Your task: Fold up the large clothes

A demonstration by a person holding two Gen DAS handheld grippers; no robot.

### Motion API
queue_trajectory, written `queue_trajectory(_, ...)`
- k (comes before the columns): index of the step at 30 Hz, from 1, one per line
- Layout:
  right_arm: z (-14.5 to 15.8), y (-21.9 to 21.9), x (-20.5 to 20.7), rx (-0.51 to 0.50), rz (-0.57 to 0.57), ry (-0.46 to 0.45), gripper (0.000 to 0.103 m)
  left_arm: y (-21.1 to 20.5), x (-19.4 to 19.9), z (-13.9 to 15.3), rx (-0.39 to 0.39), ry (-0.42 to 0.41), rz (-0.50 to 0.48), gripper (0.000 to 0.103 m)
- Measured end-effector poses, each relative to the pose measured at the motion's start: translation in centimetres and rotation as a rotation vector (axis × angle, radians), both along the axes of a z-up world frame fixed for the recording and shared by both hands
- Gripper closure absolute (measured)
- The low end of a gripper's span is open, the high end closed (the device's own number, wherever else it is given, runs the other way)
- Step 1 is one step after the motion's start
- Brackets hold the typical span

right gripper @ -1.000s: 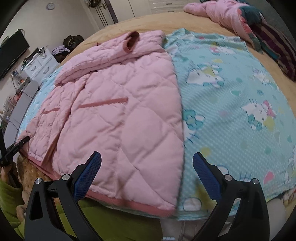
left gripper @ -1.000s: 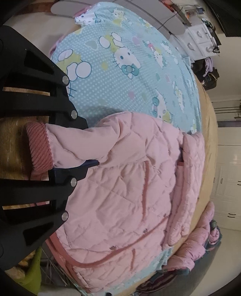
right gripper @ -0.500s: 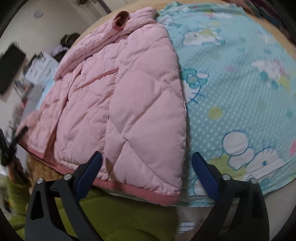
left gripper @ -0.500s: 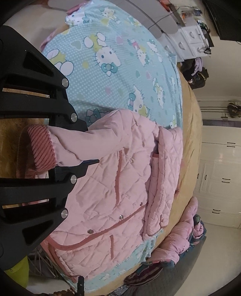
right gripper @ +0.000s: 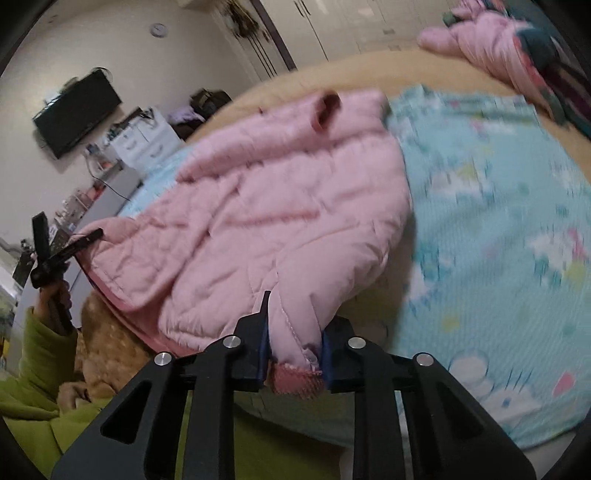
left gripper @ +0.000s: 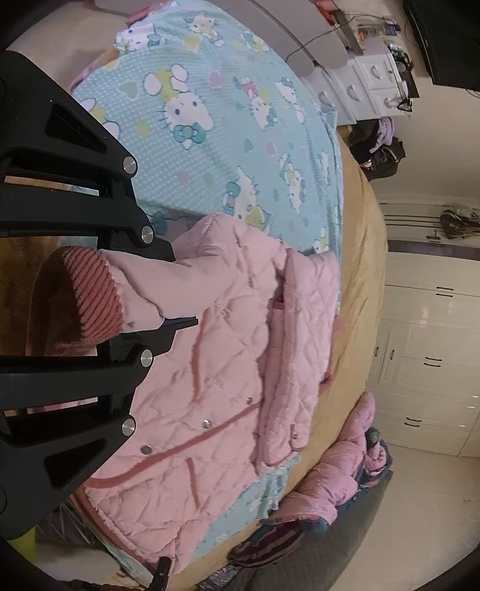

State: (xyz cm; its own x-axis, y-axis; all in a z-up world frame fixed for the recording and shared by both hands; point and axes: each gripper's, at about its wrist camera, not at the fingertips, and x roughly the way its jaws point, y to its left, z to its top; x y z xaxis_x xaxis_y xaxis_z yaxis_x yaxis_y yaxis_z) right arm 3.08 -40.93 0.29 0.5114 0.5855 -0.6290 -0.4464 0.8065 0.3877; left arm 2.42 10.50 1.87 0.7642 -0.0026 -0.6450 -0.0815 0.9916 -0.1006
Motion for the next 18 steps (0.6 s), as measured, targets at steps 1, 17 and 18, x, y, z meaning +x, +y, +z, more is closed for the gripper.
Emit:
queue_trajectory(1, 0.5, 0.1, 0.1, 0.005, 0.006, -0.025, 0.084, 0.0, 0.2, 0.4, 0.001, -0.007, 0.001, 0.09)
queue_trajectory(17, 6.1, -0.9, 6.6, 0.282, -0.019, -0.151, 0.085, 0.1, 4.7, 5.2, 0.002, -0.087, 0.024, 0.09)
queue_trajectory(18, 6.3, -1.0, 6.7, 0.291, -0.021, -0.152, 0.085, 0.1, 5.0, 5.5, 0.001, -0.094, 0.027, 0.09)
